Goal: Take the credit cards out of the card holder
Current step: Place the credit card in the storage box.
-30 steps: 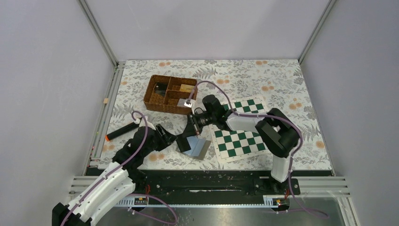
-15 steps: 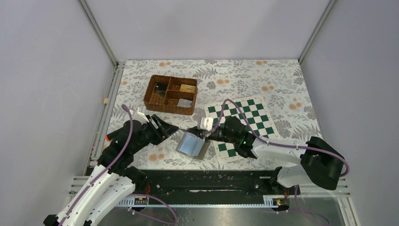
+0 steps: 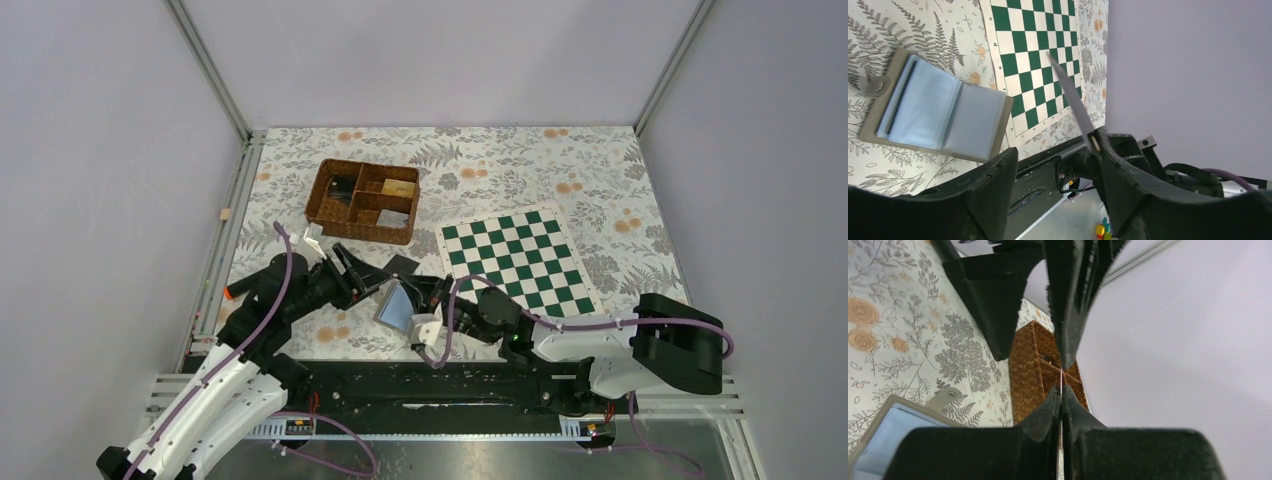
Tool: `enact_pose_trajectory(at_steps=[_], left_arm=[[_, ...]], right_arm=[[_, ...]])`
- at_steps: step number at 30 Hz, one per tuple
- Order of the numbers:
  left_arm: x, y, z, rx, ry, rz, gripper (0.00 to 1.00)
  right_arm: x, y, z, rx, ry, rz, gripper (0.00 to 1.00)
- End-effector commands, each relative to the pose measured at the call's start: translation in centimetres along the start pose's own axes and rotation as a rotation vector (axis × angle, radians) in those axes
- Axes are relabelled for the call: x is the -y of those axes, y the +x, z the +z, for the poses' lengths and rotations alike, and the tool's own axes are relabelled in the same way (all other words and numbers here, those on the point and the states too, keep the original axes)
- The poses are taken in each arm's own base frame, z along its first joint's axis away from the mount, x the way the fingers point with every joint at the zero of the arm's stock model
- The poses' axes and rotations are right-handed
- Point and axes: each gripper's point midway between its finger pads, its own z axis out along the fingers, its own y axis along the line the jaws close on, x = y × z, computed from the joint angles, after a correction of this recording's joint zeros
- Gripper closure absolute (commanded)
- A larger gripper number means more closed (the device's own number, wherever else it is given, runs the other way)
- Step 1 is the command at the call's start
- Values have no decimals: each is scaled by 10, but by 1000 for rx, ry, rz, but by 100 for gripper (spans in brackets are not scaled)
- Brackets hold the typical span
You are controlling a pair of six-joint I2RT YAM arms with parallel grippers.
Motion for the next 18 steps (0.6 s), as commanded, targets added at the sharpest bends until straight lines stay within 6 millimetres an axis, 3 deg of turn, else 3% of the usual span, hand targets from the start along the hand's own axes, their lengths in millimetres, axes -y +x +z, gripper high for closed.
enact_pose_trajectory(at_steps=[1,7,10,14,15,18], left_arm=[[18,-2,7,-6,95,-43,39],[18,-2,14,-13,108,-55,44],[16,0,17,-24,103,-56,60],[16,-2,16,-13,107,-48,95],[17,-3,16,-3,110,-35,100],[18,-11,16,43,127,46,100]], right_arm=[[11,-14,0,25,83,-118,100],[-5,-18,1,18,56,-152,100],[-8,-16,2,7,57,-158,100],[-15,-14,1,-5,60,-136,99],[-17,-13,1,-11,55,-119,92],[-21,-9,-1,-38,56,-29,59]])
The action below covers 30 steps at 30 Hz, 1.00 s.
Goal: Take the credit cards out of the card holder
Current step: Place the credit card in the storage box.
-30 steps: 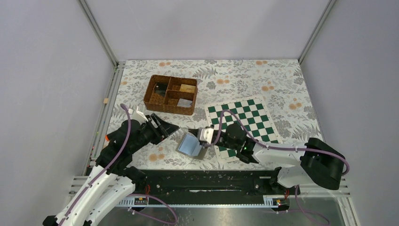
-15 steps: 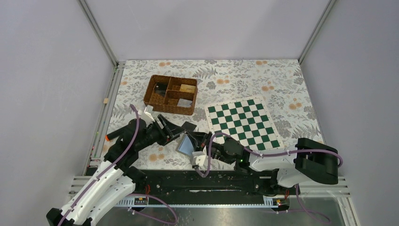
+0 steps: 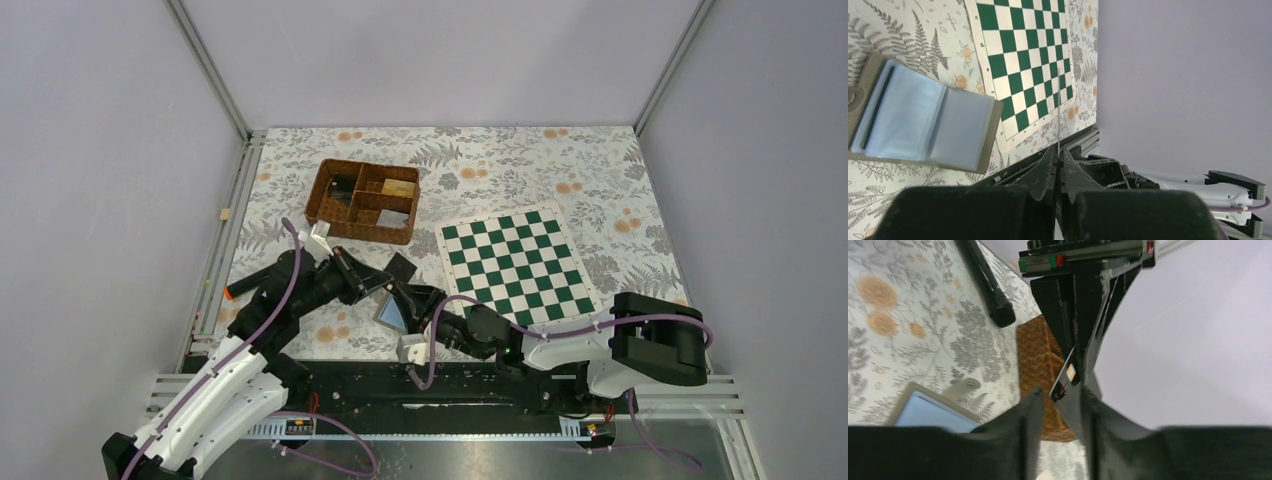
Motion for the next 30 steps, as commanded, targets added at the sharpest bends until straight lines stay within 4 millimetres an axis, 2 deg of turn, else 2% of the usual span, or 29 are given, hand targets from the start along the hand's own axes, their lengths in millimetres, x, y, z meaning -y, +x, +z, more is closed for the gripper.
enact_pose_trajectory(at_steps=[1,2,5,8,12,16,18,20,21,23,25,27,28,30], left_arm=[[15,-16,-2,85,77,131,100],[15,-19,-2,100,80,167,100],[17,-27,-5,151,102,280,100],[16,-33,-8,206,119,362,100],[24,-31,-12,224,189,453,100],[27,-23,-11,174,218,533,100],[26,-22,-11,163,215,537,100],[29,-22,-11,180,236,503,100],[32,-24,-11,198,261,478,100],[40,-22,-13,221,344,442,100],[42,-17,-12,204,375,439,100],[39,-11,-9,149,348,469,100],[37,-8,-7,111,329,490,100],[39,-2,-8,60,319,513,100]], right_arm=[[19,-4,-4,-16,102,150,51],[26,-2,-8,-39,135,231,43],[14,5,-15,-136,34,345,28],[8,-3,-24,-136,-34,534,23],[14,-13,-37,-162,-114,852,23],[44,-22,-39,-171,-185,1249,26],[66,-19,-37,-193,-131,1370,27],[79,-15,-37,-204,-56,1505,27],[82,-14,-35,-199,-20,1595,27],[82,-28,-31,-120,-49,1725,29],[85,-34,-29,-64,-67,1758,31],[84,-31,-32,-99,-113,1720,32],[82,-24,-37,-149,-125,1713,33],[92,-9,-48,-187,-89,1718,33]])
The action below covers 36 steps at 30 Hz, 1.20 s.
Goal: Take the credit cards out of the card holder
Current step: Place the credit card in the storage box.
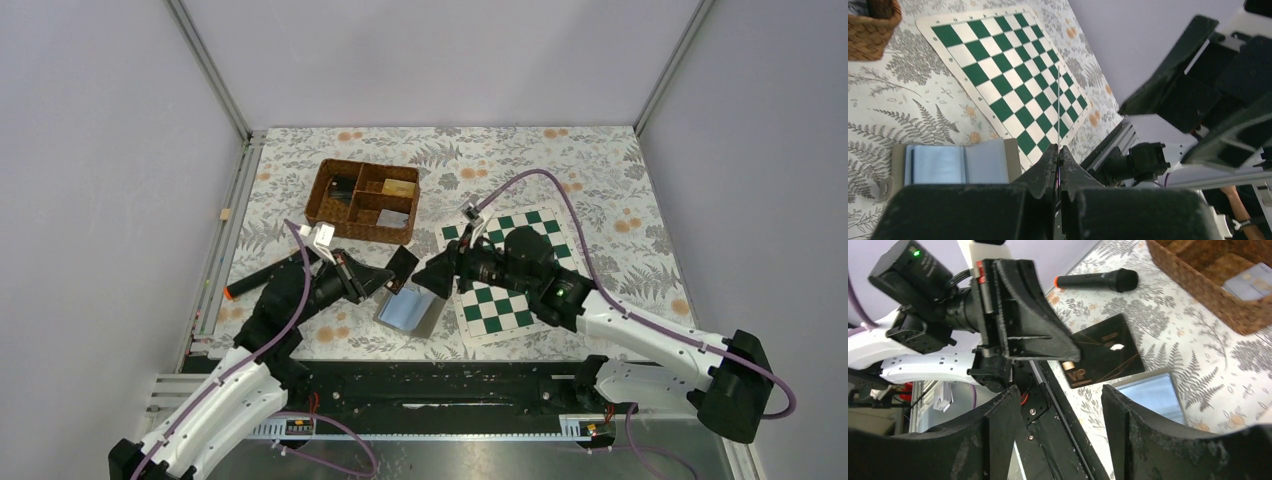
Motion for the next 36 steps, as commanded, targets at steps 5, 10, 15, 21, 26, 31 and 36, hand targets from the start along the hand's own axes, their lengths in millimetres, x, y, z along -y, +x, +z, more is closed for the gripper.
enact_pose_trajectory(at_steps=[5,10,15,21,26,31,36], left_arm=[[47,1,-6,-123,182,78,100],[63,15,-9,-238,277,75,100],[69,19,-10,-278,317,63,100],[71,22,-9,-298,339,54,100],[72,24,-8,-312,351,49,100],[65,14,-2,-271,270,22,65],[69,-7,-4,-142,246,0,53]], right_arm=[[13,-33,-34,-75,-74,38,31],[3,-18,-31,-244,-218,66,31],[2,-1,-22,-325,-314,127,39],[2,7,-17,-355,-366,168,49],[5,12,-14,-355,-375,196,84],[2,4,-11,-300,-380,253,100],[3,-20,-12,-157,-327,294,100]])
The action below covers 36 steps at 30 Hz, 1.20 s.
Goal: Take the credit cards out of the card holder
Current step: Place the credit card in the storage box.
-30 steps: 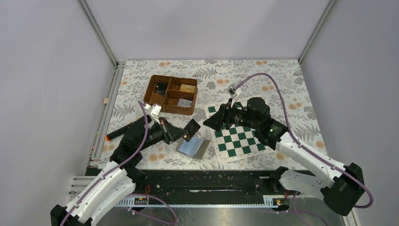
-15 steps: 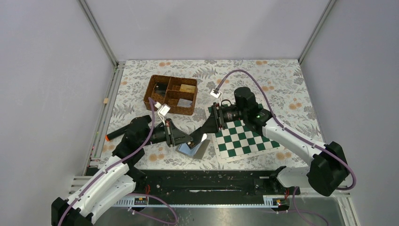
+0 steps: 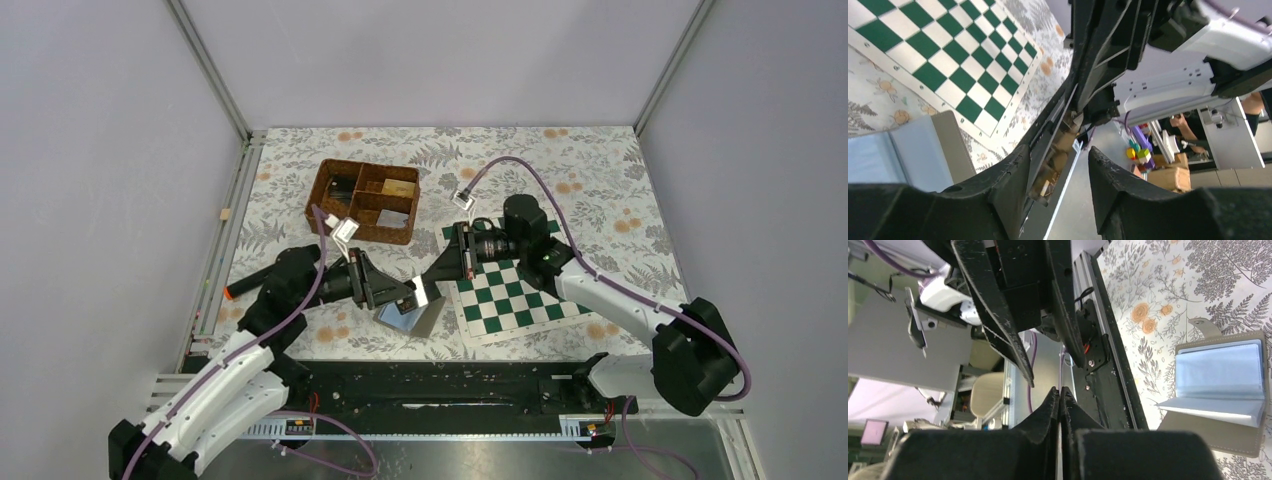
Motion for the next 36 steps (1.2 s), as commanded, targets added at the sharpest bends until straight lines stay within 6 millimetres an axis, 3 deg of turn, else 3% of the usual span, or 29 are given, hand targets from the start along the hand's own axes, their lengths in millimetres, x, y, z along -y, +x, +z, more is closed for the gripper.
enact_pose_trajectory(at_steps=[1,6,11,17,25,28,33,34,36], left_arm=[[26,-39,-9,189,33,43,53],[30,-51,-17,279,23,30,53],[35,-50,-15,272,58,-6,55],[33,-45,-11,247,82,-48,64],[23,-43,-12,259,38,-71,68],[20,-43,-12,261,26,-79,72],[19,-44,-9,256,26,-89,90],[20,-44,-9,254,27,-89,97],[19,-45,-9,255,23,-91,100]], right_arm=[[-25,-33,-9,171,-41,-12,100],[-36,-47,-18,276,-81,27,100],[-39,-52,-23,323,-92,40,100],[-37,-52,-25,353,-96,58,100],[-26,-50,-26,372,-68,73,100],[-24,-50,-27,374,-65,77,100],[-21,-51,-27,380,-58,81,100],[-20,-51,-27,380,-57,82,100],[-18,-51,-28,381,-51,85,100]])
